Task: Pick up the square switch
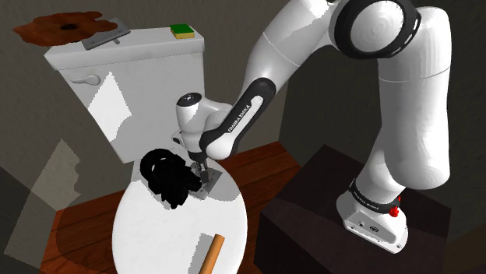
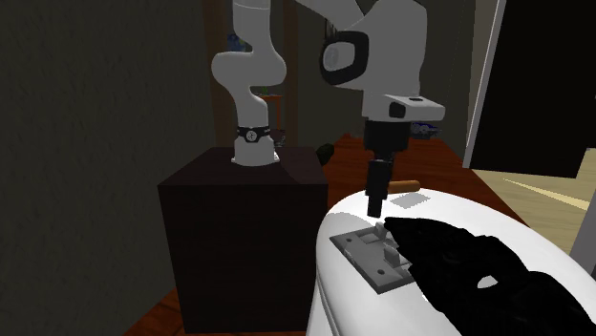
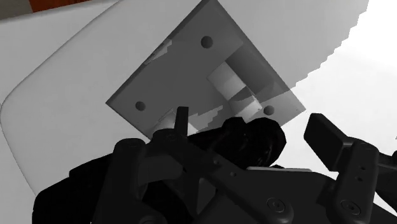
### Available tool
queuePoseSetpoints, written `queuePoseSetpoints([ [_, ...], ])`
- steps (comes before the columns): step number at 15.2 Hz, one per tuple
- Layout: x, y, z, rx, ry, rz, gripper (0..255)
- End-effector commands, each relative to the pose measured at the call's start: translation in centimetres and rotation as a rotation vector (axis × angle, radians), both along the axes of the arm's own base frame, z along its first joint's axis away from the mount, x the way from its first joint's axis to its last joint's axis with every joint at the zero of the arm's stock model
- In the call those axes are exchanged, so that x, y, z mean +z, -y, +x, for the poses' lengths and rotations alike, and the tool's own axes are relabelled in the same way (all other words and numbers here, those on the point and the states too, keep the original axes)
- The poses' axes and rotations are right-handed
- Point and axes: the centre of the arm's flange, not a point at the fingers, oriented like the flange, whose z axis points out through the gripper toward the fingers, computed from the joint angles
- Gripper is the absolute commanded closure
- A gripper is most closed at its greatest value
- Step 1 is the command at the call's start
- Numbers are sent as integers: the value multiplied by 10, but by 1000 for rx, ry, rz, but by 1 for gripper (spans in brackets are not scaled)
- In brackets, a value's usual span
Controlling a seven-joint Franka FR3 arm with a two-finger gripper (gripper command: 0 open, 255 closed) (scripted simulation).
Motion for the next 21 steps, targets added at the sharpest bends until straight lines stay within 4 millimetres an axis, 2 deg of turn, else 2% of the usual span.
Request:
queuePoseSetpoints([
  [1, -13, -9, -2, 25, -2, 2, 0],
  [7, -44, -9, -2, 25, -2, 2, 0],
  [10, -47, -9, -2, 25, -2, 2, 0],
  [11, -48, -9, -2, 25, -2, 2, 255],
  [20, -47, -9, -2, 25, -2, 2, 255],
  [21, -42, -9, -2, 25, -2, 2, 255],
])
